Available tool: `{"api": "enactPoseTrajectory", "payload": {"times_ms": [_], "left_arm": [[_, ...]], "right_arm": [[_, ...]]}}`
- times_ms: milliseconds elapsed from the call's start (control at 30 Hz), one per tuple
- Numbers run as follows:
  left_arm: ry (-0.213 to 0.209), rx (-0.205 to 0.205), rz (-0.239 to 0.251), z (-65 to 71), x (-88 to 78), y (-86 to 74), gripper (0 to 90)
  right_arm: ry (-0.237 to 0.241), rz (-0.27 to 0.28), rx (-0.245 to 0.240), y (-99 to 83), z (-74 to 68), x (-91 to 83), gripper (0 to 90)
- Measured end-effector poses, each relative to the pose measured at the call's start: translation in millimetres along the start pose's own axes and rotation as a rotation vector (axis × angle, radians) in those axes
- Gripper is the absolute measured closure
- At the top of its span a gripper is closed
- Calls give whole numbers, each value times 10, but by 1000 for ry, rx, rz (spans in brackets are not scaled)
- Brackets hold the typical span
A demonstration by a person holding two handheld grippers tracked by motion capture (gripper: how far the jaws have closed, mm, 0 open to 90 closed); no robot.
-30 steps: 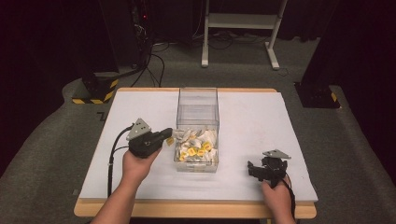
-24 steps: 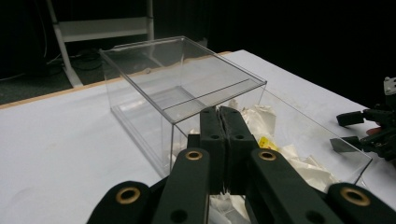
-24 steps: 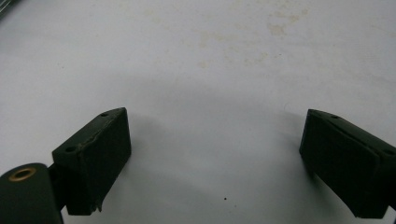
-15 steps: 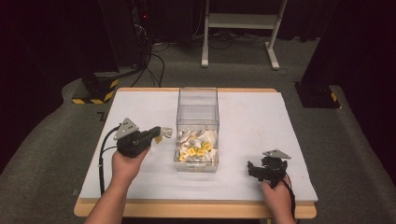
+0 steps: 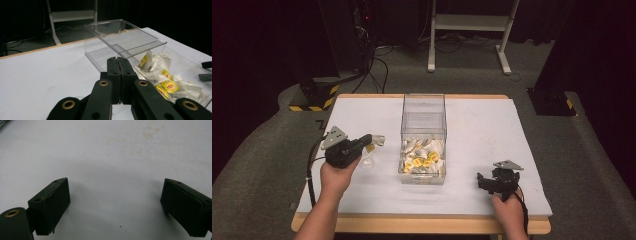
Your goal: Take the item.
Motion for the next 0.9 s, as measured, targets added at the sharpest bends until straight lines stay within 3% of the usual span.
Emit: {"api": "enactPoseTrajectory", "payload": {"times_ms": [900], "left_arm": [[70,-29,-22,-298,-120,-119,887]], "right_arm": [[0,0,0,0,1,0,89]]}}
Point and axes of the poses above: each handheld gripper's, and its own axes: x roughly forward along the jaws, y roughly out of its top, z roughly to its right, the point moved 3 cm from there along x, roughly forward along the jaws, and after that the axes turned 1 degree about -x, right-handed, at the moved point
